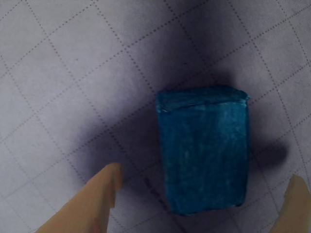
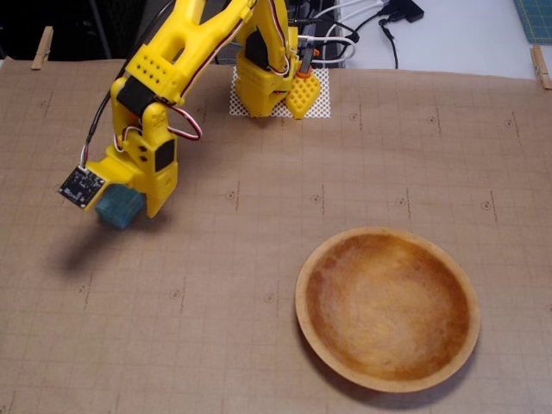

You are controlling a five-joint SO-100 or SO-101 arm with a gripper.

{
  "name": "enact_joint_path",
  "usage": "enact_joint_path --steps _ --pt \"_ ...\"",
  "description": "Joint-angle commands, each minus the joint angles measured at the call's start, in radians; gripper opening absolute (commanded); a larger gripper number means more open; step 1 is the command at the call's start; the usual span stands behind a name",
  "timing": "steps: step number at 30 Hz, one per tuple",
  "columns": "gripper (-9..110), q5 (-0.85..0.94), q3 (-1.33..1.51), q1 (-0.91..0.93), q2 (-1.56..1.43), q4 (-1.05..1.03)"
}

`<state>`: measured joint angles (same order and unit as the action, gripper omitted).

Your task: Grasp a blue block and put it in the bowl.

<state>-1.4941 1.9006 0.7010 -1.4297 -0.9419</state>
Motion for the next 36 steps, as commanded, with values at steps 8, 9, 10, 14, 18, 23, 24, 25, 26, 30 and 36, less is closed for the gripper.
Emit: enact_joint_path --steps 8,9,10,14,18,23,24,25,26,30,36 --pt "43 0.008 -0.055 0.046 -0.021 0.002" --pt "43 0.006 -0.055 0.046 -0.021 0.002" --pt "43 0.002 -0.057 0.046 -0.02 0.002" --pt "42 0.0 -0.058 0.041 -0.02 0.002" --pt "42 0.008 -0.058 0.034 -0.012 0.002" --pt "42 0.009 -0.069 0.029 0.006 0.005" --pt "42 0.009 -0.069 0.026 0.006 0.005" --pt "42 0.009 -0.075 0.015 0.005 0.005" --pt "42 0.009 -0.089 0.006 0.009 0.003" --pt "42 0.009 -0.124 -0.014 0.02 0.003" --pt "35 0.009 -0.132 -0.021 0.018 0.002"
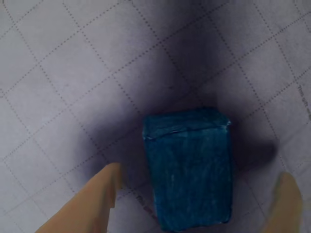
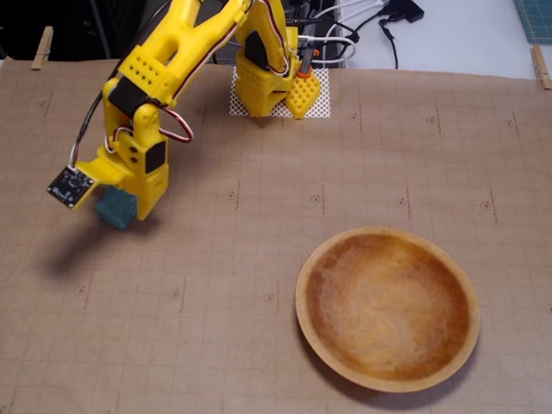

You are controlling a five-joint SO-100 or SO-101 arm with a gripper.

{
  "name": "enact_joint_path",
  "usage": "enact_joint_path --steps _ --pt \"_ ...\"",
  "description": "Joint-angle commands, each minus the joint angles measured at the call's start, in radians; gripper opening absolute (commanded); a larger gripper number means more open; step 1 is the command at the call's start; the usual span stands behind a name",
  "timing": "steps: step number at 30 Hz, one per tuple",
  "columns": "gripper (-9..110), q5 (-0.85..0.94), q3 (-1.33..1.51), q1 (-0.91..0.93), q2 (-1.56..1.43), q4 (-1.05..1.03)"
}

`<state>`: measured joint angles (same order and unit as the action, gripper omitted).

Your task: Grasp a blue block and put it in the bowl.

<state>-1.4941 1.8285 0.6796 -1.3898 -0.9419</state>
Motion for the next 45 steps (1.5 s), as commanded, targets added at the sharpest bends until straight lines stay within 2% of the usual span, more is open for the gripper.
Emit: enact_joint_path --steps 1,11,32,40,45 --pt "35 0.011 -0.06 0.0 -0.021 0.002" --pt "32 0.011 -0.057 0.0 -0.02 0.003" --pt "-3 0.012 -0.049 0.002 -0.031 0.002" --pt "-3 0.011 -0.052 -0.005 -0.115 -0.031" --pt "-3 -0.003 -0.084 -0.086 -0.279 -0.124"
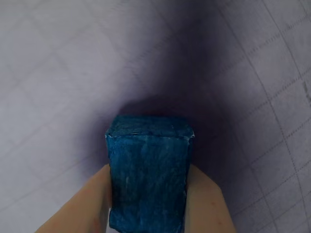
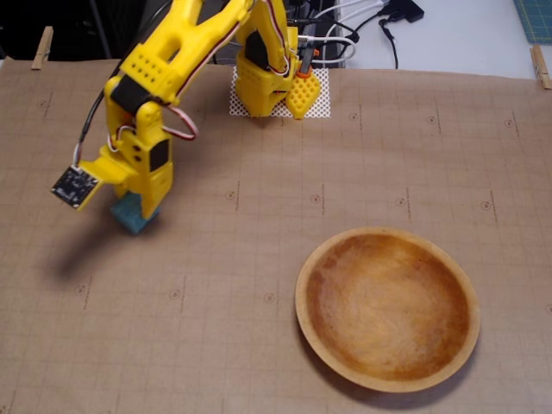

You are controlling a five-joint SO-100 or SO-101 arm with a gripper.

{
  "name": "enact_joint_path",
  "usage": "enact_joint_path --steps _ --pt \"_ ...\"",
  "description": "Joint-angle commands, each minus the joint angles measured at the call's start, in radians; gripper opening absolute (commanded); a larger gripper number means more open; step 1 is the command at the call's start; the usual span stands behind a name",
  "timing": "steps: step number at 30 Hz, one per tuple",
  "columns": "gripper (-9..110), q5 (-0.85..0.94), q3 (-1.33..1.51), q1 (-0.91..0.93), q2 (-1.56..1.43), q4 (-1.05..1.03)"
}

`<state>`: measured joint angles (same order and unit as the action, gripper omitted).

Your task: Grasp a blue block and put it in the bowl.

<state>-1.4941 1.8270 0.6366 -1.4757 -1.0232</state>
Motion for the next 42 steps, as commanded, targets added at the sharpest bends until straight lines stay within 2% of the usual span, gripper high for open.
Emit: enact_joint_path --steps 1,9,24,31,42 --pt "-3 -0.005 -0.087 -0.055 -0.225 -0.057" --pt "-3 -0.009 -0.094 -0.178 -0.491 -0.103" --pt "-3 -0.149 -0.094 -0.374 -0.867 -0.132" --pt "-3 -0.207 -0.117 -0.506 -0.887 -0.124" --pt "-3 -0.215 -0.147 -0.756 -0.764 -0.127"
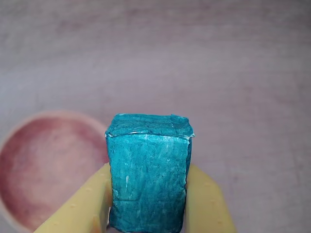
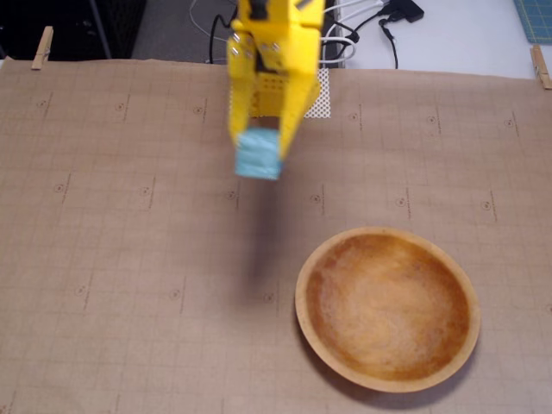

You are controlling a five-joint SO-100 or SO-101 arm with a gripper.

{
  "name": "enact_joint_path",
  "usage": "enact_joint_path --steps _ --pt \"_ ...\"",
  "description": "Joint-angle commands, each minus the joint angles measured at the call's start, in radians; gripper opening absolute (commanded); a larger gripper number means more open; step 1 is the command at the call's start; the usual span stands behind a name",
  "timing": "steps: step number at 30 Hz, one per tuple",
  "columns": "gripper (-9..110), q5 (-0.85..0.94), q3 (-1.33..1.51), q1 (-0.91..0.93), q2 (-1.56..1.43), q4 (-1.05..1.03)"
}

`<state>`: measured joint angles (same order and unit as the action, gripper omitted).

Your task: Grasp a blue block and put it in the bowl.

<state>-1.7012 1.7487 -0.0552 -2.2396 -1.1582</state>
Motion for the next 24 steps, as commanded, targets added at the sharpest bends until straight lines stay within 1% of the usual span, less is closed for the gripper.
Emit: enact_joint_path --steps 1,10,18,24 --pt "-3 -0.009 -0.069 -0.083 0.005 0.008" --pt "-3 -0.011 -0.018 -0.225 0.008 0.015" --pt "-3 -0.008 0.095 -0.281 0.012 0.218" --pt "-3 -0.009 0.126 -0.313 0.161 0.33"
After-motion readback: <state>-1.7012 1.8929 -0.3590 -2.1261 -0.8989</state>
